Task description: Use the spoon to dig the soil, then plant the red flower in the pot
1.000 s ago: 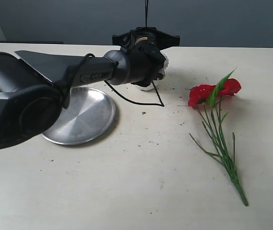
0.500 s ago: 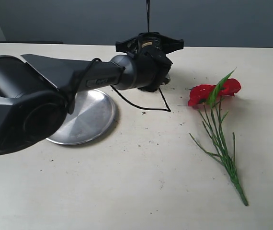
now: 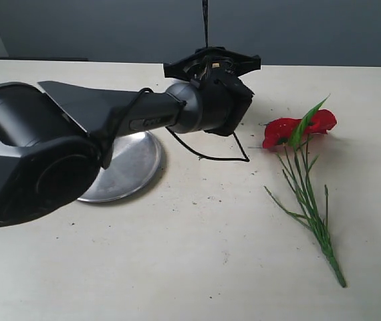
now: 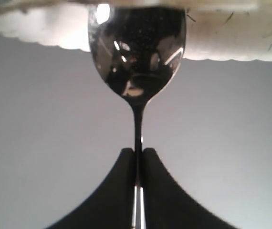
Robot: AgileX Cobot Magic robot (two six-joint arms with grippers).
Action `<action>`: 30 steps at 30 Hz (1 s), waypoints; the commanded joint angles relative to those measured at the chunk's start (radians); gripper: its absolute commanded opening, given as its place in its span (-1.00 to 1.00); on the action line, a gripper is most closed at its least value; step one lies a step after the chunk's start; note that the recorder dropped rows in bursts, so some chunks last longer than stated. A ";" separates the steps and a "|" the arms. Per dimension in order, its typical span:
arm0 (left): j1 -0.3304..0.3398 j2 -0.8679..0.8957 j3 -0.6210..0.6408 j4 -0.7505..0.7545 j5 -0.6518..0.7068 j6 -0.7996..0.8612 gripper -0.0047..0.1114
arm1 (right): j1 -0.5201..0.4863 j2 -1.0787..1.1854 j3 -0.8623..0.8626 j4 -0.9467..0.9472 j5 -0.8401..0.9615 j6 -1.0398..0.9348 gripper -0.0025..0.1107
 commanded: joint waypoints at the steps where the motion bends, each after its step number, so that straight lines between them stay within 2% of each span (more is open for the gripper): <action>1: -0.020 -0.033 -0.003 -0.017 -0.035 0.002 -0.91 | -0.004 -0.004 0.002 0.001 -0.005 -0.001 -0.97; 11: -0.022 -0.069 -0.003 0.020 -0.070 0.000 -0.91 | -0.004 -0.004 0.002 0.001 -0.005 -0.001 -0.97; 20: 0.043 -0.069 -0.003 0.189 0.059 -0.005 -0.91 | -0.004 -0.004 0.002 0.001 -0.005 -0.001 -0.97; 25: 0.070 -0.063 -0.003 0.187 0.090 -0.005 -0.91 | -0.004 -0.004 0.002 0.001 -0.005 -0.001 -0.97; 30: 0.090 -0.055 -0.003 0.194 0.203 -0.005 -0.91 | -0.004 -0.004 0.002 0.001 -0.005 -0.001 -0.97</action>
